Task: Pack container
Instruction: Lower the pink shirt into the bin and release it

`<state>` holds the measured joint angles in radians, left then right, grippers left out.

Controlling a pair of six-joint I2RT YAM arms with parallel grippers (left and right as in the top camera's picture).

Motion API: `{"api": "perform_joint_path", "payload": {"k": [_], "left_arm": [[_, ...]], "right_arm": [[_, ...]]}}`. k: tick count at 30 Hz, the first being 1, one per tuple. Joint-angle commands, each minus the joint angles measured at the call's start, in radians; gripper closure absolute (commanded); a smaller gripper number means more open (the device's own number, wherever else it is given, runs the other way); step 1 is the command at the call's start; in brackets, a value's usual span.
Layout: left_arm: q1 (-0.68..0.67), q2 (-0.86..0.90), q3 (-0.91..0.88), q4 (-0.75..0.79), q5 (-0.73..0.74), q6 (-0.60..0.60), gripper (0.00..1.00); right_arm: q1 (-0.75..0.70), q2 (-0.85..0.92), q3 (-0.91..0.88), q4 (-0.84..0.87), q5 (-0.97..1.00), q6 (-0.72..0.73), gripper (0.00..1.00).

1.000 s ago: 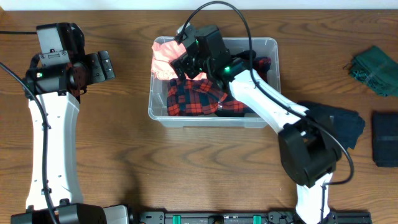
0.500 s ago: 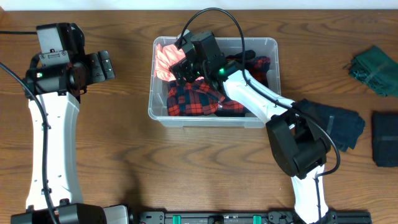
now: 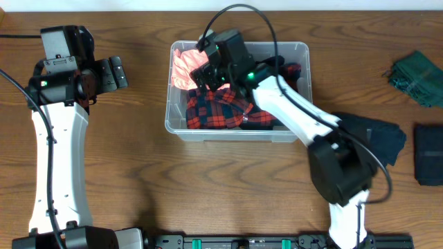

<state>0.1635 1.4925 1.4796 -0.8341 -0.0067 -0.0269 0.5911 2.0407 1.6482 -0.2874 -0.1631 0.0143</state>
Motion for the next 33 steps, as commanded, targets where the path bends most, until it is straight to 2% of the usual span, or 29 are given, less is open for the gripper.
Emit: {"api": "perform_joint_path", "payload": {"k": [1,7,15,17,26,33], "left_arm": [[0.004,0.008,-0.003,-0.003,-0.004,-0.009,0.02],[0.004,0.008,-0.003,-0.003,-0.004,-0.009,0.02],[0.004,0.008,-0.003,-0.003,-0.004,-0.009,0.02],[0.004,0.008,-0.003,-0.003,-0.004,-0.009,0.02],[0.004,0.008,-0.003,-0.003,-0.004,-0.009,0.02],[0.004,0.008,-0.003,-0.003,-0.004,-0.009,0.02]], "right_arm": [[-0.005,-0.188,0.028,-0.034,-0.013,0.017,0.01],[-0.058,-0.388,0.028,-0.211,0.113,0.020,0.01],[-0.310,-0.534,0.027,-0.653,0.326,0.397,0.01],[-0.393,-0.537,0.025,-0.737,0.327,0.431,0.01],[-0.631,-0.537,-0.048,-0.840,0.217,0.407,0.01],[-0.808,-0.537,-0.283,-0.797,0.127,0.427,0.01]]}}
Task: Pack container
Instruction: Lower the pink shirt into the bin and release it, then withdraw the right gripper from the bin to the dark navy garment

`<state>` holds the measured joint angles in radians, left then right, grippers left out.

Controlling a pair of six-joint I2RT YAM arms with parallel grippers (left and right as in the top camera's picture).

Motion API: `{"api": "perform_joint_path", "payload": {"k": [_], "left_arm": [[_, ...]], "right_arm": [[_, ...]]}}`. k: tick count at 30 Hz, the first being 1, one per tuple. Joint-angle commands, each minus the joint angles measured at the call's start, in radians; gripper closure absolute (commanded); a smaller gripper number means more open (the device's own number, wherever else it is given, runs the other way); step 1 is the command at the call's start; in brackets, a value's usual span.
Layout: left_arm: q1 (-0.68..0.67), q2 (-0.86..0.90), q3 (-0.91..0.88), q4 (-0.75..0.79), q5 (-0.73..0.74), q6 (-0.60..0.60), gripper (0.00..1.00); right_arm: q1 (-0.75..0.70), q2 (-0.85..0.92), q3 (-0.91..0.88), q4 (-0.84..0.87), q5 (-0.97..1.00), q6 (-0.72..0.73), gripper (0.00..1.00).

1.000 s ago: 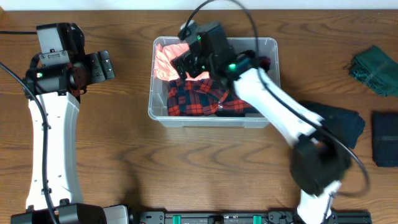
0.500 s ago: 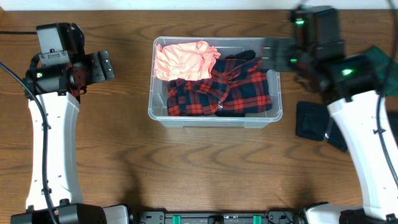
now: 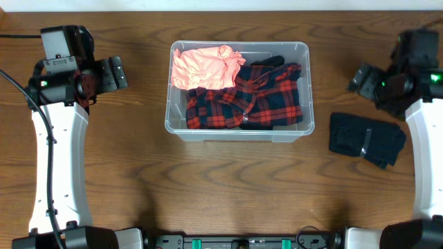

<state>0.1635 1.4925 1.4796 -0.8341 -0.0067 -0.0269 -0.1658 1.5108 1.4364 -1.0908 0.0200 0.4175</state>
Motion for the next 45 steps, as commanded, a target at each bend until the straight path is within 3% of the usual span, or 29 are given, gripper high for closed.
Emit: {"api": "perform_joint_path", "payload": {"k": [1,8,18,20,22,25,28,30,33,45], "left_arm": [[0.004,0.008,-0.003,-0.003,-0.004,-0.009,0.02],[0.004,0.008,-0.003,-0.003,-0.004,-0.009,0.02],[0.004,0.008,-0.003,-0.003,-0.004,-0.009,0.02],[0.004,0.008,-0.003,-0.003,-0.004,-0.009,0.02],[0.004,0.008,-0.003,-0.003,-0.004,-0.009,0.02],[0.004,0.008,-0.003,-0.003,-0.004,-0.009,0.02],[0.004,0.008,-0.003,-0.003,-0.004,-0.009,0.02],[0.004,0.008,-0.003,-0.003,-0.004,-0.009,0.02],[0.004,0.008,-0.003,-0.003,-0.004,-0.009,0.02],[0.004,0.008,-0.003,-0.003,-0.004,-0.009,0.02]], "right_arm": [[-0.077,-0.007,-0.114,0.026,-0.067,0.024,0.01],[-0.188,-0.007,-0.303,0.140,-0.090,0.001,0.01],[-0.217,-0.003,-0.463,0.331,-0.182,-0.177,0.01],[-0.219,-0.003,-0.476,0.326,-0.173,-0.179,0.02],[-0.224,-0.003,-0.478,0.302,-0.153,-0.145,0.10],[-0.237,-0.007,-0.478,0.269,-0.051,-0.026,0.09],[-0.260,-0.007,-0.478,0.279,-0.027,-0.010,0.07],[-0.275,-0.007,-0.484,0.317,-0.034,-0.023,0.04],[-0.293,-0.005,-0.517,0.449,-0.206,-0.199,0.05],[-0.436,0.003,-0.565,0.526,-0.251,-0.204,0.05]]}}
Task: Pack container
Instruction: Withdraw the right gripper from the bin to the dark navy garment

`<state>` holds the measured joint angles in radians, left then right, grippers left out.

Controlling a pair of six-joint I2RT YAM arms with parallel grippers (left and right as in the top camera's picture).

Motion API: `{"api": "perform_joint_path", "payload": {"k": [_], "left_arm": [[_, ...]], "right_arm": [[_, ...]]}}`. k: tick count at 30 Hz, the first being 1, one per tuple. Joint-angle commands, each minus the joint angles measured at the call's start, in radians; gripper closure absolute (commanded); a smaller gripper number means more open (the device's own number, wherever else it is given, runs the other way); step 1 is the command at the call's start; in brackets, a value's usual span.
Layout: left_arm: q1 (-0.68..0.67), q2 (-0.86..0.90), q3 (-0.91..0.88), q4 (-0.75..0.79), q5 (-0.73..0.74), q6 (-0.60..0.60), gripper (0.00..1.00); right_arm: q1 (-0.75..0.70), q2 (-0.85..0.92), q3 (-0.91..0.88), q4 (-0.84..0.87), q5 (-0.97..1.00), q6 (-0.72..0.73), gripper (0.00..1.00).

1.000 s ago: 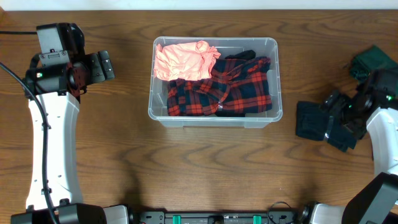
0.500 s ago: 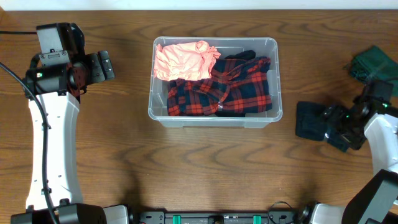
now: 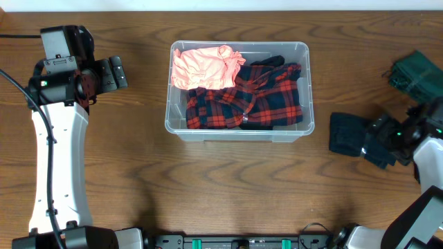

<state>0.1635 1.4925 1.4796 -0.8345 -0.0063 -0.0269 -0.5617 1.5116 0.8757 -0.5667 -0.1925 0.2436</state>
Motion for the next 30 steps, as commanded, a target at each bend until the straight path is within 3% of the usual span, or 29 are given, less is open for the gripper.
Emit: {"api": "perform_joint_path", "payload": {"k": [1,25,28,30], "left_arm": [[0.004,0.008,-0.003,-0.003,-0.004,-0.009,0.02],[0.004,0.008,-0.003,-0.003,-0.004,-0.009,0.02],[0.004,0.008,-0.003,-0.003,-0.004,-0.009,0.02],[0.004,0.008,-0.003,-0.003,-0.004,-0.009,0.02]], "right_arm": [[-0.051,0.002,-0.005,0.002,-0.049,-0.037,0.05],[-0.123,0.130,-0.068,0.105,-0.045,-0.043,0.07],[-0.121,0.146,-0.098,0.135,-0.052,-0.043,0.09],[-0.118,0.154,-0.114,0.152,-0.052,-0.043,0.17]]}}
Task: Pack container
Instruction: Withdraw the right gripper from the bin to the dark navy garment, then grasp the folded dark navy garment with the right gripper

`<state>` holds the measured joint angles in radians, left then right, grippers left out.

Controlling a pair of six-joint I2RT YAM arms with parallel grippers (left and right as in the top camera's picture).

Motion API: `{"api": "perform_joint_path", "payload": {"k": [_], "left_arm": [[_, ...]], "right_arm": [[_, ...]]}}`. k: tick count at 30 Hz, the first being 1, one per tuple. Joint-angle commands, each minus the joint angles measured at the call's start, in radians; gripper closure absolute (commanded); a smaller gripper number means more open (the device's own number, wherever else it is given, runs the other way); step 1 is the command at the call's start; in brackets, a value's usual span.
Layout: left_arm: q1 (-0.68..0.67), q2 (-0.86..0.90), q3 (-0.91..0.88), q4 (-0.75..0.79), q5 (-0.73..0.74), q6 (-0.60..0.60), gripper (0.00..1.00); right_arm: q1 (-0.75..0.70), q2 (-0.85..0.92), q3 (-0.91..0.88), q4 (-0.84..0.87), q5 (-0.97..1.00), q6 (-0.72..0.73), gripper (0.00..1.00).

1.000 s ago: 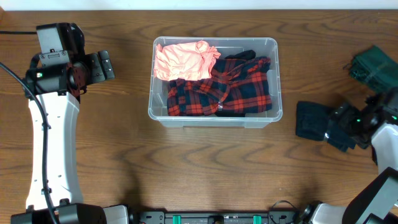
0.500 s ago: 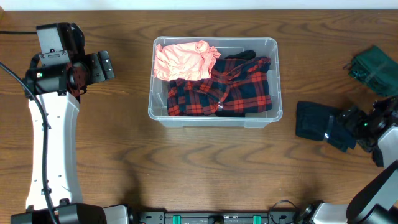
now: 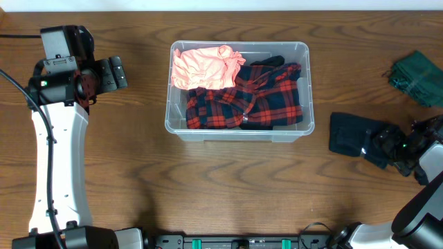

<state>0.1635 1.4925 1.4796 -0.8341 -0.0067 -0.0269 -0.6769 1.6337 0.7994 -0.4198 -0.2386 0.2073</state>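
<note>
A clear plastic container (image 3: 306, 90) stands mid-table, holding a pink garment (image 3: 204, 66) at its back left and a red plaid shirt (image 3: 256, 100) across the rest. To its right a dark navy garment (image 3: 349, 135) lies crumpled on the table. My right gripper (image 3: 389, 146) is low over the right end of that garment, and its fingers cannot be made out against the dark cloth. Far to the left of the container, my left gripper (image 3: 116, 72) hangs open and empty.
A green garment (image 3: 419, 75) lies at the far right near the back edge. The right arm comes in from the lower right corner. The white left arm runs along the left side of the wooden table (image 3: 228, 187).
My right gripper has shifted slightly right and toward the front, staying at the right end of the dark garment. The garment, the container and the left arm look unchanged.
At first my right gripper was inside the container over the plaid shirt and pink garment. Then it was out at the far right above the dark garment, with the shirt left in the container. After that it was down at the dark garment's right end, where it stays now.
</note>
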Motion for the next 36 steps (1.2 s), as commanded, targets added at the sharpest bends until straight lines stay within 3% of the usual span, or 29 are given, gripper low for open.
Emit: {"api": "perform_joint_path", "payload": {"k": [1,4,6,10,22,36], "left_arm": [[0.004,0.008,-0.003,-0.003,-0.004,-0.009,0.02],[0.004,0.008,-0.003,-0.003,-0.004,-0.009,0.02],[0.004,0.008,-0.003,-0.003,-0.004,-0.009,0.02],[0.004,0.008,-0.003,-0.003,-0.004,-0.009,0.02],[0.004,0.008,-0.003,-0.003,-0.004,-0.009,0.02],[0.004,0.008,-0.003,-0.003,-0.004,-0.009,0.02]], "right_arm": [[-0.003,0.033,-0.045,0.011,-0.006,-0.007,0.24],[-0.003,0.033,-0.053,0.019,-0.006,-0.007,0.57],[-0.003,0.033,-0.053,0.025,-0.008,-0.006,0.74],[-0.003,0.033,-0.053,0.050,-0.064,-0.006,0.99],[-0.002,-0.040,0.024,0.064,-0.346,-0.006,0.99],[0.070,-0.507,0.212,-0.045,-0.590,0.027,0.99]]}}
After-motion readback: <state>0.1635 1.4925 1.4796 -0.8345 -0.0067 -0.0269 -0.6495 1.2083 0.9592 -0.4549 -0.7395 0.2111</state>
